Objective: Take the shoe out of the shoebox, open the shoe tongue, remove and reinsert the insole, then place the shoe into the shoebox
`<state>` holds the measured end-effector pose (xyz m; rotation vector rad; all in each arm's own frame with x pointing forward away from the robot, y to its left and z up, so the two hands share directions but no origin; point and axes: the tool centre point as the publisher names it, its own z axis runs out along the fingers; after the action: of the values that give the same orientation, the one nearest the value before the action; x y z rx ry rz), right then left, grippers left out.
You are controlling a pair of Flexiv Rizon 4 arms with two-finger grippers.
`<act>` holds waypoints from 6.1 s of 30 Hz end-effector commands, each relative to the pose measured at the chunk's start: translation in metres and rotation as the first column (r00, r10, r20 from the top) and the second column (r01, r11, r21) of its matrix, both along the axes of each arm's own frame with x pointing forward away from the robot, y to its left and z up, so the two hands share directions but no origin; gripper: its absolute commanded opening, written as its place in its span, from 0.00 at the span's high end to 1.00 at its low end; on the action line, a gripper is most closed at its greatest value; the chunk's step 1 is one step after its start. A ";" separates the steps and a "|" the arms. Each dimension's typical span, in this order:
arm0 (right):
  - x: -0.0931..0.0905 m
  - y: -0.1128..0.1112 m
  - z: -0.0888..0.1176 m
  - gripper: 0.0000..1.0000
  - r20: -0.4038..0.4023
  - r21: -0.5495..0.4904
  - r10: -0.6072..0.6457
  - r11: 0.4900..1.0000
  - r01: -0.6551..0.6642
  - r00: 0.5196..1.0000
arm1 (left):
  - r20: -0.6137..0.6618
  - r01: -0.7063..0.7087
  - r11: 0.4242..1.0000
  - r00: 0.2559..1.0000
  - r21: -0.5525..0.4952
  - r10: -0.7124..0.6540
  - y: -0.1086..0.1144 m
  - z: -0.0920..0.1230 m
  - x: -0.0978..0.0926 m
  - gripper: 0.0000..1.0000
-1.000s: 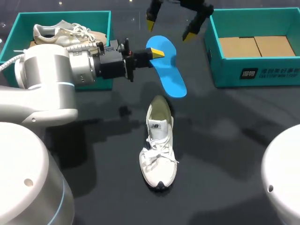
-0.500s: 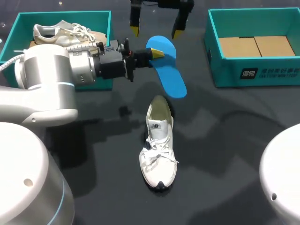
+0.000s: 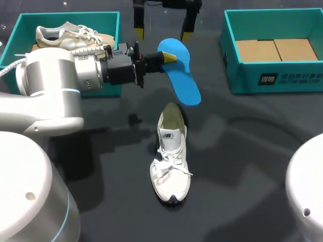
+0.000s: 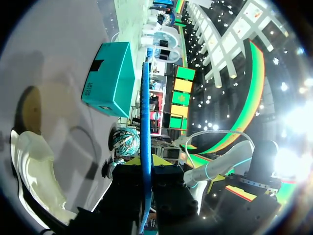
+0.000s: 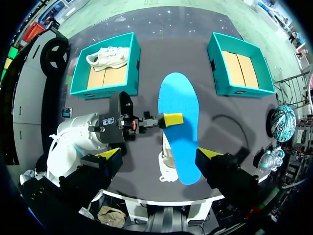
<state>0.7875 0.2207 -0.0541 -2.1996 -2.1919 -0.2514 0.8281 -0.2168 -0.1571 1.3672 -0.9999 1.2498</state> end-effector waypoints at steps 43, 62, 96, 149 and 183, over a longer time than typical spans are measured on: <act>0.004 -0.101 -0.038 0.00 0.026 0.900 0.017 0.434 -0.031 1.000 | 0.000 0.003 1.000 1.000 0.001 -0.003 0.001 0.000 0.000 1.00; 0.013 -0.103 -0.064 0.00 -0.078 0.932 -0.027 0.354 0.083 0.997 | 0.000 0.003 1.000 1.000 0.001 -0.003 0.001 0.000 0.000 1.00; 0.012 -0.102 -0.085 0.00 -0.047 0.968 0.003 0.246 0.045 0.999 | 0.573 -0.035 0.986 0.810 -0.163 0.123 0.019 0.022 0.007 1.00; 0.012 -0.102 -0.085 0.00 -0.047 0.968 0.003 0.246 0.045 0.999 | 0.419 -0.123 0.992 -0.900 0.007 -0.115 0.036 0.041 -0.012 1.00; 0.012 -0.102 -0.085 0.00 -0.047 0.968 0.003 0.246 0.045 0.999 | -0.517 -0.132 0.989 -0.843 -0.073 -0.150 0.029 0.024 -0.017 1.00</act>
<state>0.7996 0.1174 -0.1393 -1.3778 -1.2216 -1.1884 0.8122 -0.1880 -0.1330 1.1859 1.2672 -1.3700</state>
